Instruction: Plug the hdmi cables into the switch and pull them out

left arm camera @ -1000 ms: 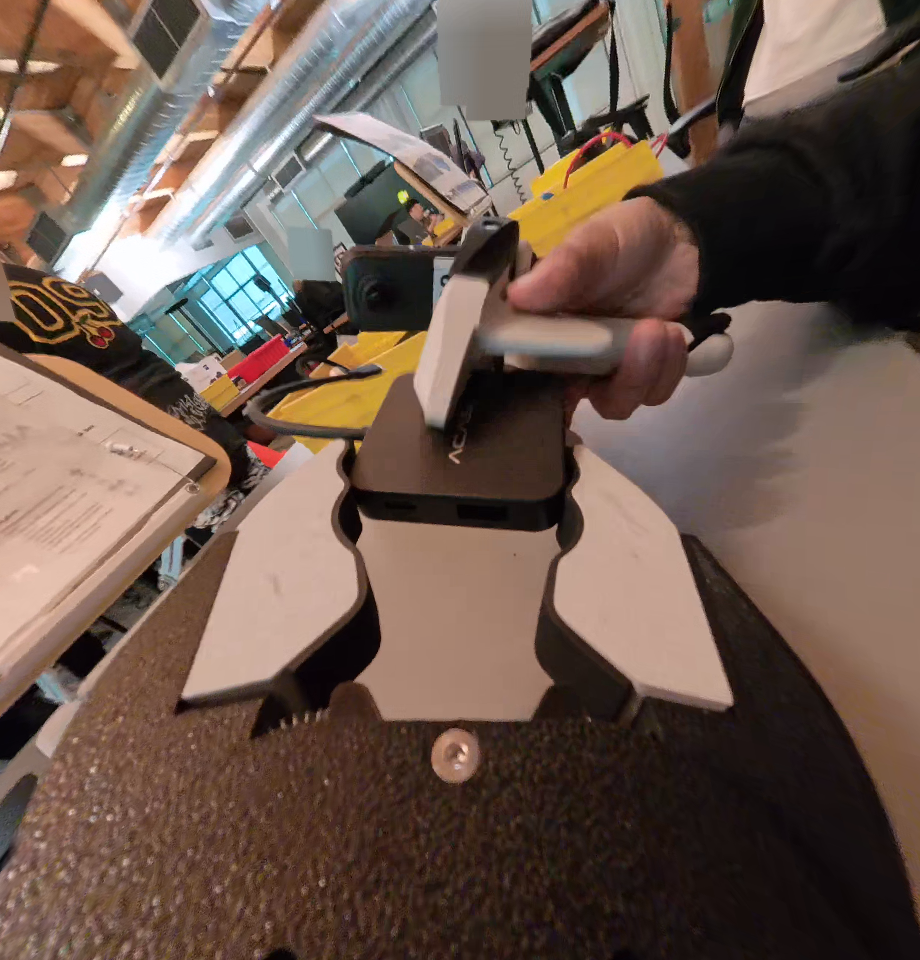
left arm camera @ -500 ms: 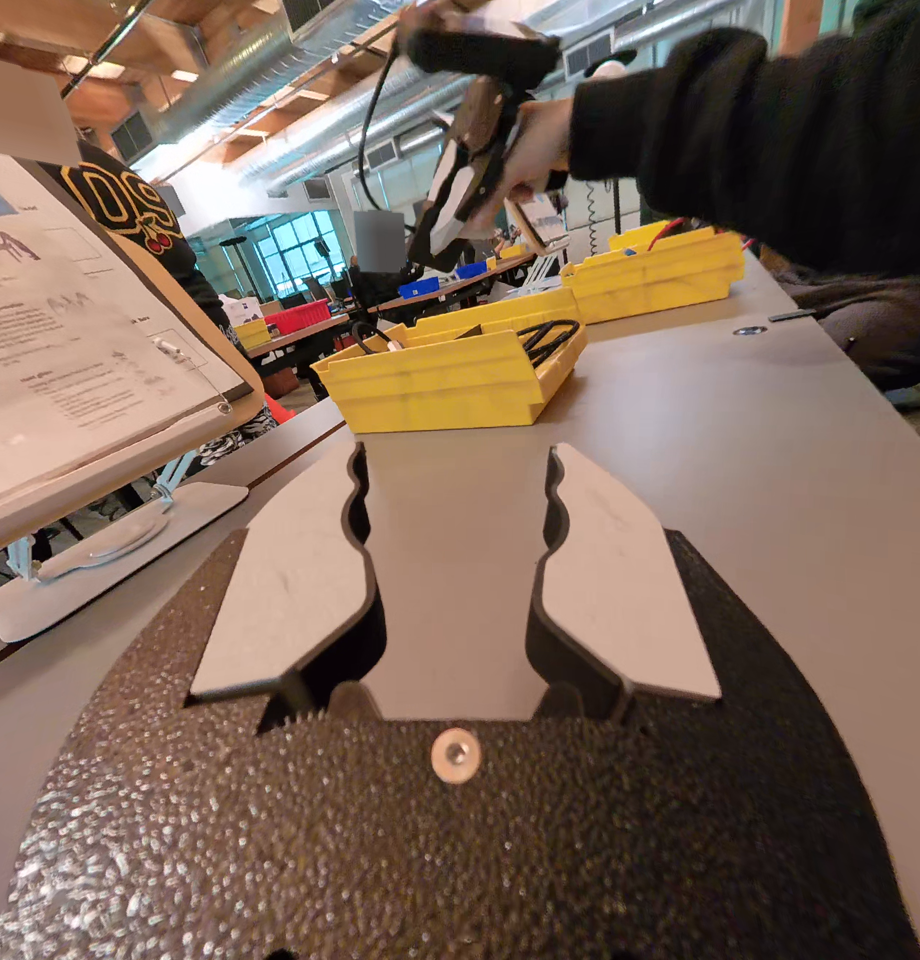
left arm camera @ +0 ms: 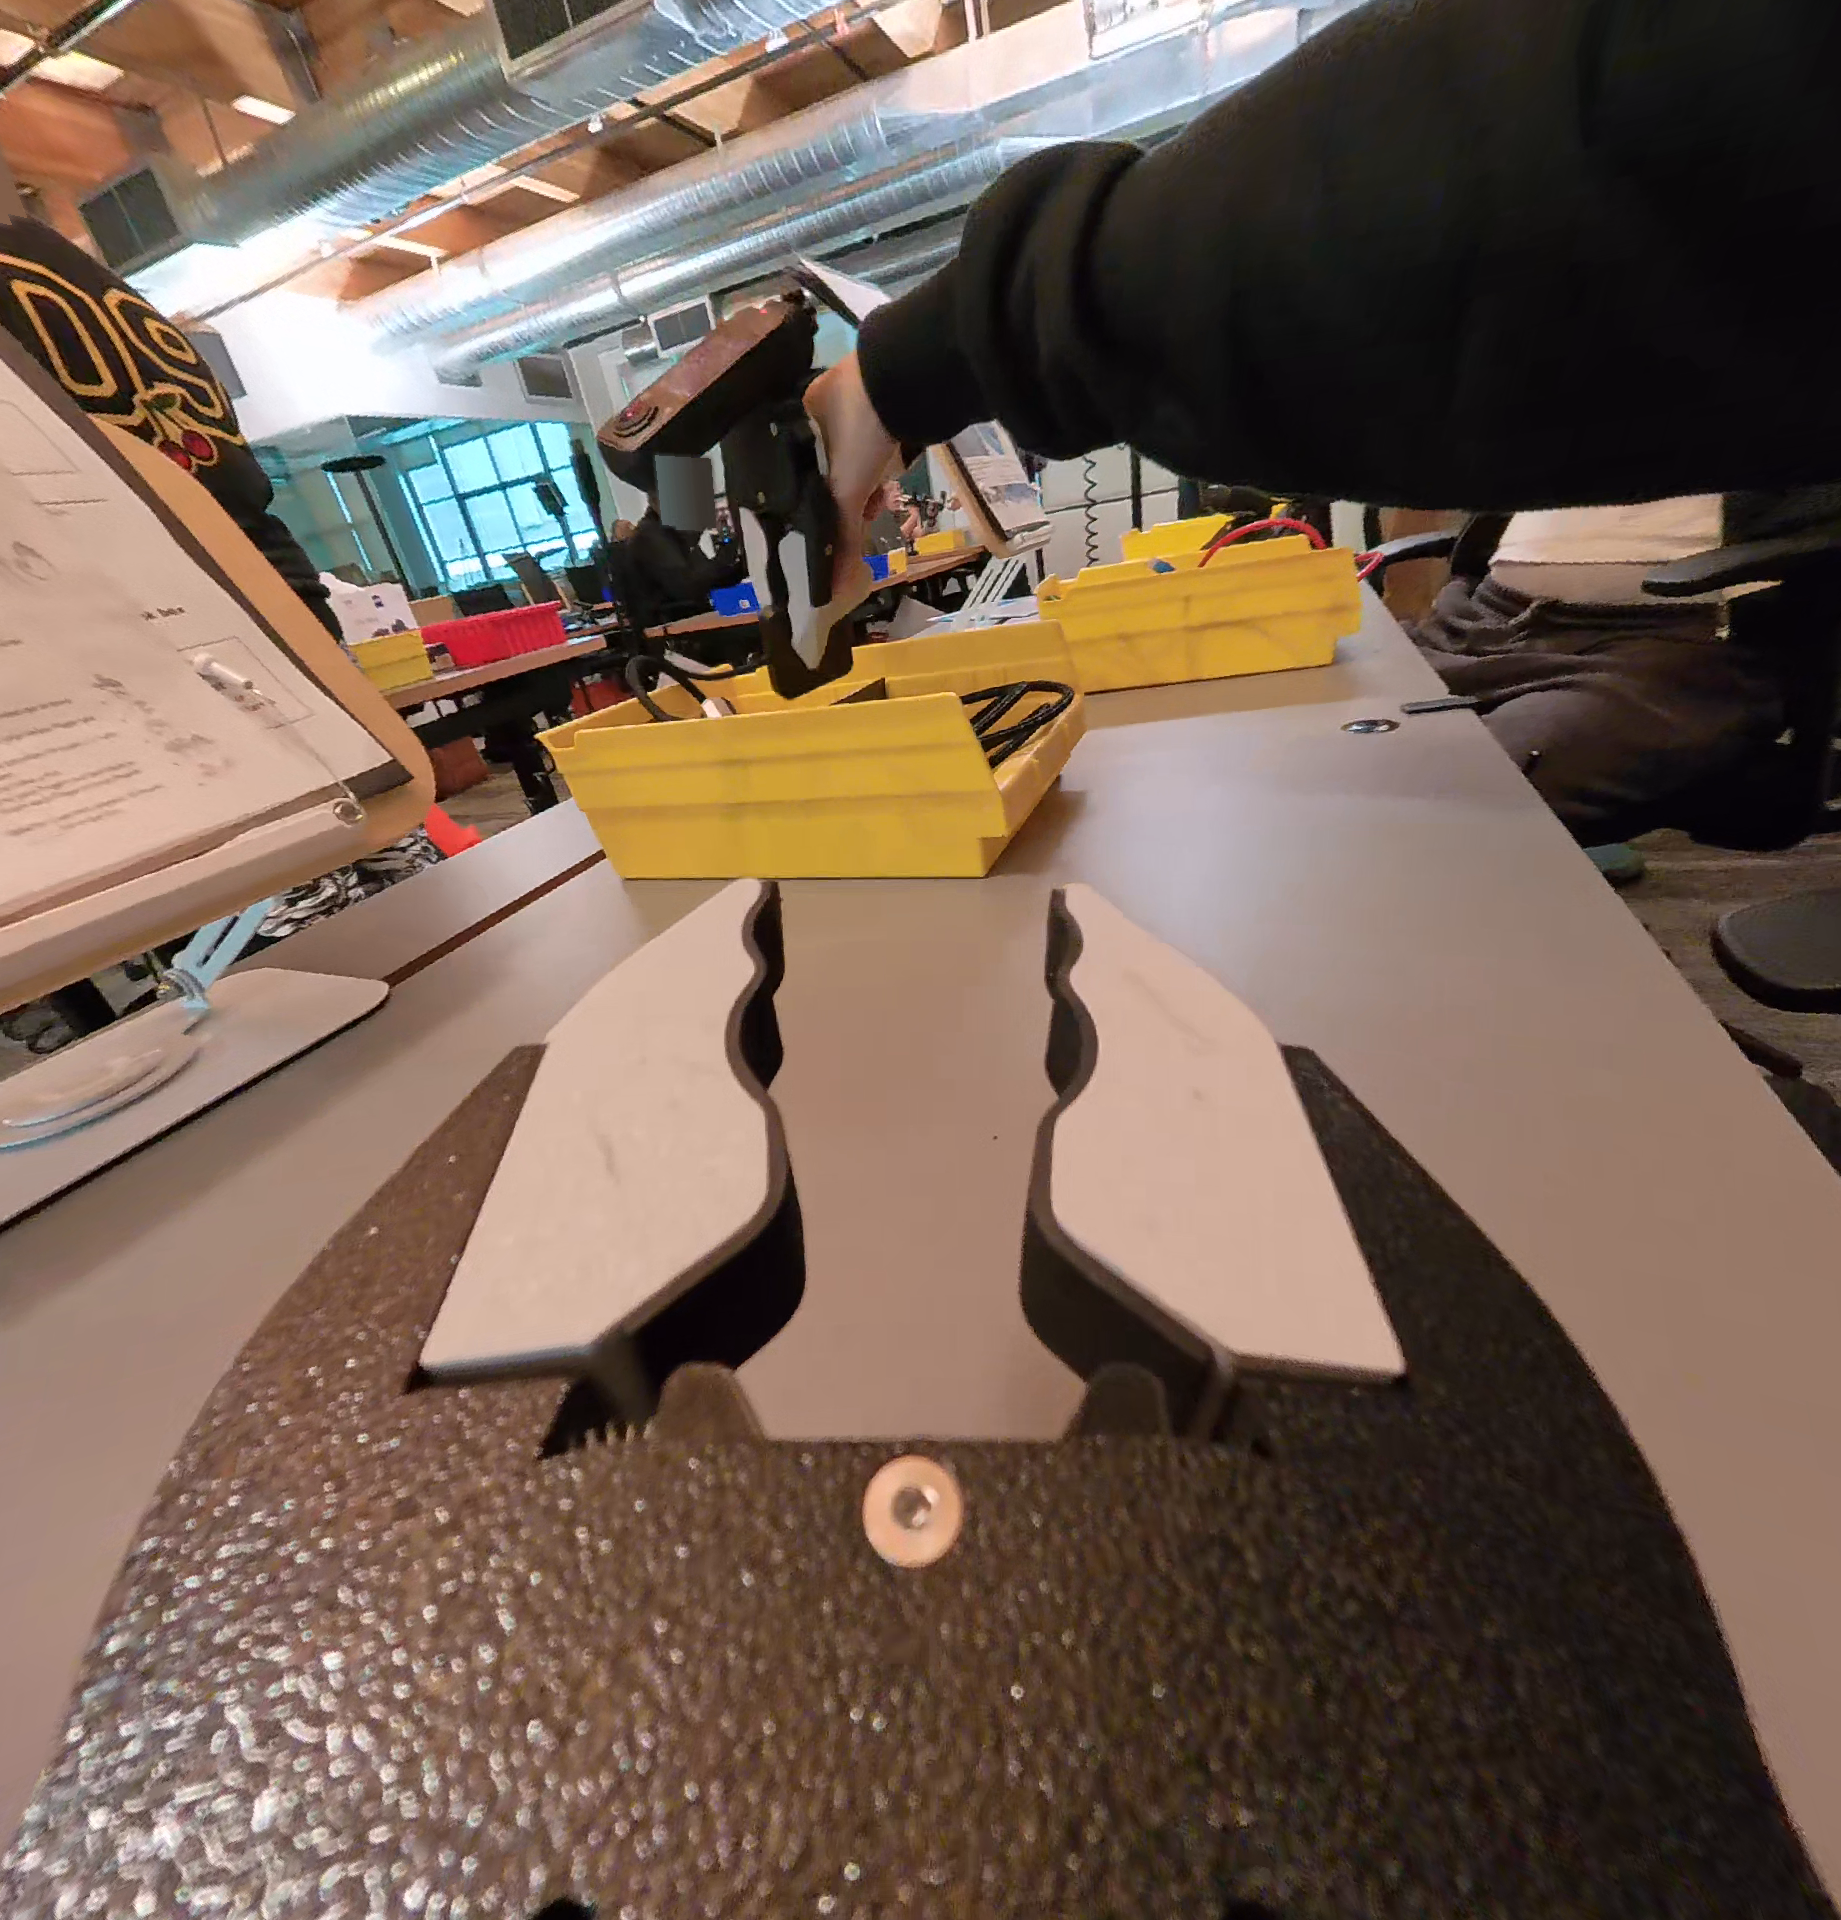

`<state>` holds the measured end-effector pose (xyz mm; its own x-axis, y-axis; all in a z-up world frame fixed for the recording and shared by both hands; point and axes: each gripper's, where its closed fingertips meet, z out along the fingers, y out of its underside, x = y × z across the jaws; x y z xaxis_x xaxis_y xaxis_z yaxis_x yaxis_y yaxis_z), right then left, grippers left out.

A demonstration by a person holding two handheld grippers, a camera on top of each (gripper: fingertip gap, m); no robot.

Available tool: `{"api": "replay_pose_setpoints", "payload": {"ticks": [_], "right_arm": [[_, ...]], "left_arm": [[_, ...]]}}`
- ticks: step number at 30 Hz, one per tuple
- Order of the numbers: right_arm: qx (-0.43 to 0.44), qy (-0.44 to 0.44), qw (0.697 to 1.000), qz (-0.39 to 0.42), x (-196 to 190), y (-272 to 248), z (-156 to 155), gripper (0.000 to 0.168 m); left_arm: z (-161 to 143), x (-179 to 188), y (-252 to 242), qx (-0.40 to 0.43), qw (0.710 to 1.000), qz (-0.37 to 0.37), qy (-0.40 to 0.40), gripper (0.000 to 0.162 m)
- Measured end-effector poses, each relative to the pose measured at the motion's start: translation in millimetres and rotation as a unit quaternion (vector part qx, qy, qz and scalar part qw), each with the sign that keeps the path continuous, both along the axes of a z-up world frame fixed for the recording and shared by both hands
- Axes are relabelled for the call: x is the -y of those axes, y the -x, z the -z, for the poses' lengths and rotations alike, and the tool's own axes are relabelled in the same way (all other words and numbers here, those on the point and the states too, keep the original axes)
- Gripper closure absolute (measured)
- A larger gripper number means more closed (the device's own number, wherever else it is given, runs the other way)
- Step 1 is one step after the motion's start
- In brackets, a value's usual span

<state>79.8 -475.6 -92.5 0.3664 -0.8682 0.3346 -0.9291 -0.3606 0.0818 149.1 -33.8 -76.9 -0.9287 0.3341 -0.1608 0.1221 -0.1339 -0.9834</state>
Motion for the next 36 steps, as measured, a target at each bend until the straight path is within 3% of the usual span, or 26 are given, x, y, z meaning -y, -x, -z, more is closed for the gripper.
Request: {"api": "replay_pose_setpoints", "payload": {"ticks": [4,10,12,16,20,22,24,27,29,31,36], "right_arm": [[0.041,0.038,0.998,0.017,17,-4,-2,0.137],[0.187,0.095,0.974,0.084,24,9,-32,0.116],[0.272,0.071,0.951,0.129,-4,31,-37,0.110],[0.442,-0.071,0.877,0.176,-108,86,-21,0.112],[0.542,-0.041,0.801,0.251,-155,154,4,0.112],[0.542,-0.020,0.789,0.289,-155,176,18,0.106],[0.530,0.020,0.781,0.330,-146,194,20,0.087],[0.606,0.039,0.713,0.351,-140,196,17,0.088],[0.604,0.039,0.723,0.332,-140,190,24,0.081],[0.567,0.066,0.742,0.351,-130,200,33,0.070],[0.559,0.067,0.734,0.379,-121,216,40,0.058]], "left_arm": [[3,0,-3,0.005,1.000,-0.006,-0.007,0.112],[2,1,-7,0.006,1.000,-0.015,-0.005,0.112],[1,2,-9,0.010,1.000,-0.022,-0.003,0.112],[1,4,-11,0.020,0.999,-0.033,-0.005,0.112],[5,11,-12,0.041,0.997,-0.057,-0.016,0.113],[8,21,-9,0.053,0.995,-0.077,-0.032,0.113],[7,45,-4,0.045,0.991,-0.109,-0.057,0.116],[-1,105,18,0.042,0.982,-0.139,-0.121,0.106],[-4,148,35,0.045,0.972,-0.164,-0.162,0.084],[0,188,52,0.031,0.964,-0.184,-0.189,0.081],[37,266,90,-0.058,0.940,-0.174,-0.289,0.080]]}}
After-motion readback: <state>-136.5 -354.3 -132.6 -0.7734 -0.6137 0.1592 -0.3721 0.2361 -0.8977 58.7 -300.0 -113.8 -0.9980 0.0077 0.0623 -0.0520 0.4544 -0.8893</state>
